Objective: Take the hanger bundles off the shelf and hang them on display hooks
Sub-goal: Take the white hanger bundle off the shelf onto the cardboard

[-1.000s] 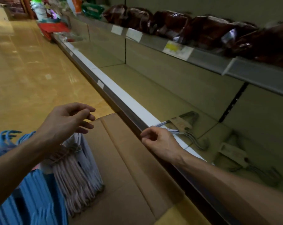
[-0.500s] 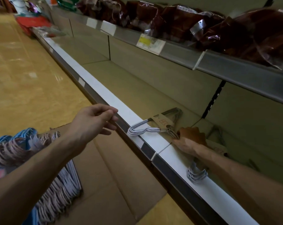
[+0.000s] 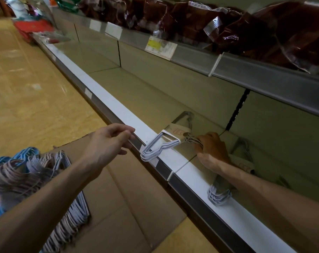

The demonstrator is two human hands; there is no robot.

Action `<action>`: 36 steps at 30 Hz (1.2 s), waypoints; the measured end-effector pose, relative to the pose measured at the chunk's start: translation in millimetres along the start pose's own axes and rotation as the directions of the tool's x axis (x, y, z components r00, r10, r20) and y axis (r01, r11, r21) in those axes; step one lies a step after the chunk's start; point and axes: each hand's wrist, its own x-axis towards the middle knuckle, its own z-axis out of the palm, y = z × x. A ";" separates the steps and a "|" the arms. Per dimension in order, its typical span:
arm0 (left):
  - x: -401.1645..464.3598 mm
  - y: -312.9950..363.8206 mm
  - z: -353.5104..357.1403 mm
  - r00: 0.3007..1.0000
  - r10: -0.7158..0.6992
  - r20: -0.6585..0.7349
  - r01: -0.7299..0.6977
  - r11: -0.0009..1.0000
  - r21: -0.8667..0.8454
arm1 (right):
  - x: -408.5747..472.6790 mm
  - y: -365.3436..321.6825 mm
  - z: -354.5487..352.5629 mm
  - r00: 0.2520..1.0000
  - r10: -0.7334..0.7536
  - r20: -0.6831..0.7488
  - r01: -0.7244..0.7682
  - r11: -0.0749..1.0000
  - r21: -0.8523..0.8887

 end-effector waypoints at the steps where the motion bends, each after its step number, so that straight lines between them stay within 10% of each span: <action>1: 1.3 -1.0 0.6 1.000 0.001 -0.004 -0.001 1.000 0.013 | 1.4 3.1 0.9 0.998 -0.064 -0.025 0.065 0.997 0.037; 14: 5.6 4.0 -2.7 0.932 -0.360 0.036 0.321 0.778 -0.540 | -11.7 -44.6 1.6 0.734 -0.678 -0.033 0.645 0.681 0.347; 25: 4.6 1.4 -27.4 0.919 -0.392 0.028 0.267 0.570 -0.777 | -16.4 -71.9 -5.7 0.746 -0.656 -0.112 0.642 0.665 0.383; 31: -2.2 9.6 -41.0 0.911 -0.408 -0.067 0.171 0.518 -0.838 | -23.3 -91.2 -16.0 0.924 -0.380 -0.027 0.301 0.686 0.663; 36: -3.5 7.3 -57.1 0.884 -0.459 -0.087 0.160 0.473 -0.866 | -26.7 -108.1 -18.6 0.871 -0.183 0.456 -0.465 -0.005 0.885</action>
